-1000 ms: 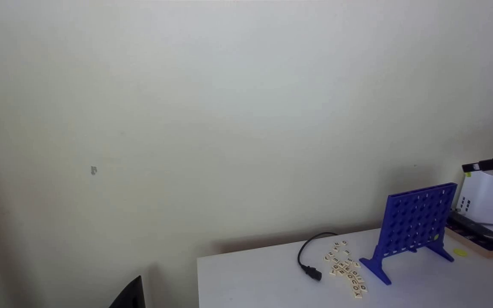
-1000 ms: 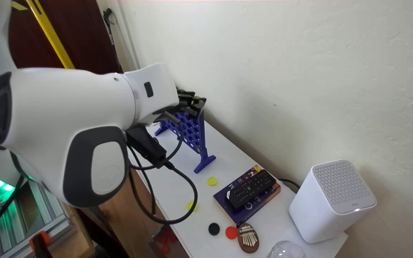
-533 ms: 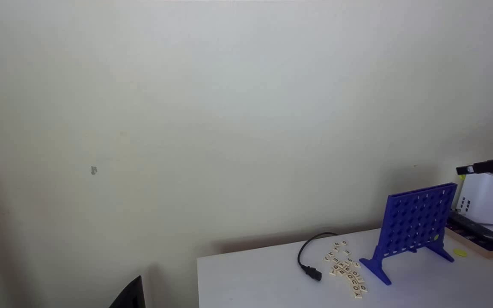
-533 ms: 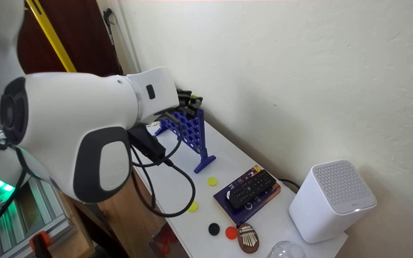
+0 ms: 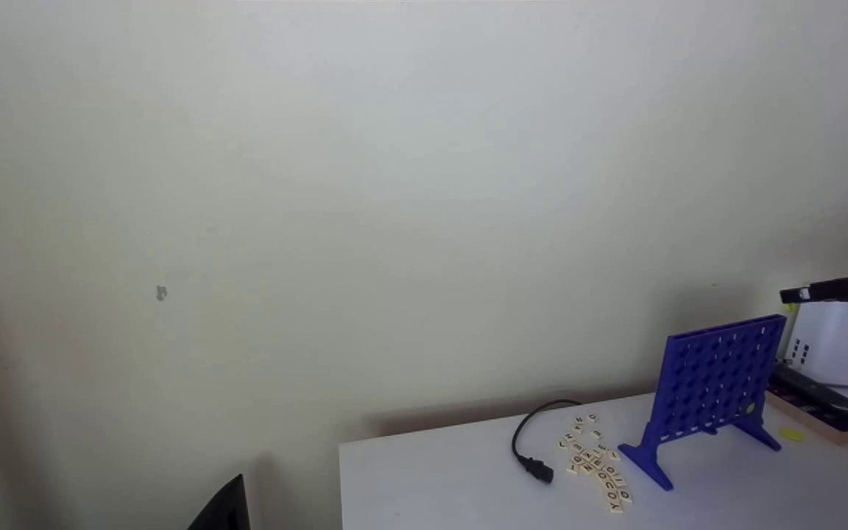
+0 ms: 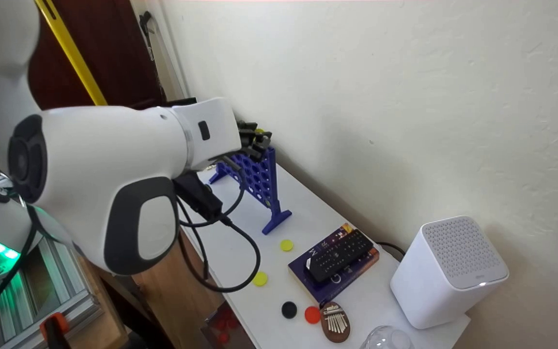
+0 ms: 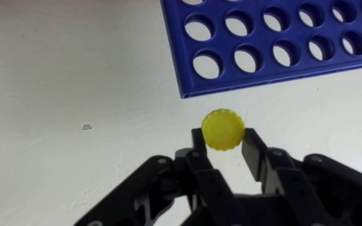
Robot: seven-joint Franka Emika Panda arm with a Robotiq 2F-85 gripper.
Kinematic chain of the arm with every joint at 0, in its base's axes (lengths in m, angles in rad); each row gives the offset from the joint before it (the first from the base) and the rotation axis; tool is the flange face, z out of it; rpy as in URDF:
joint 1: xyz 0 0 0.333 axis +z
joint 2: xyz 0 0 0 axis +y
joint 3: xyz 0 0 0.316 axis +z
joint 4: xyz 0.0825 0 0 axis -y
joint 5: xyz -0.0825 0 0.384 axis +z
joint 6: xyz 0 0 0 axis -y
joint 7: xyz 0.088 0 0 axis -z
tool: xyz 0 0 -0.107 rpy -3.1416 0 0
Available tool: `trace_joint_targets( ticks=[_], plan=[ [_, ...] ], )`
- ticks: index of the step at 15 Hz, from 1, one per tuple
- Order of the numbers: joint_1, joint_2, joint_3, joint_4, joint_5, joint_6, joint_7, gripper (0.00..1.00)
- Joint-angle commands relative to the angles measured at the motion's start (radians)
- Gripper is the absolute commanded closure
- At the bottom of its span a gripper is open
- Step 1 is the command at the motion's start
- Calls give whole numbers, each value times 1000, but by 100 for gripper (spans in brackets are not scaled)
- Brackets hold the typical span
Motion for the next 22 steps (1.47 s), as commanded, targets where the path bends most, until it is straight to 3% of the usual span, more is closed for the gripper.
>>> trace_joint_targets(
  ticks=[1, 12, 22],
  plan=[
    [-20, 17, 24, -10, 20, 23, 2, 90],
    [-2, 33, 48, -18, 105, 19, -14, 90],
    [91, 43, -1, -24, 163, 26, -18, 90]
  ],
)
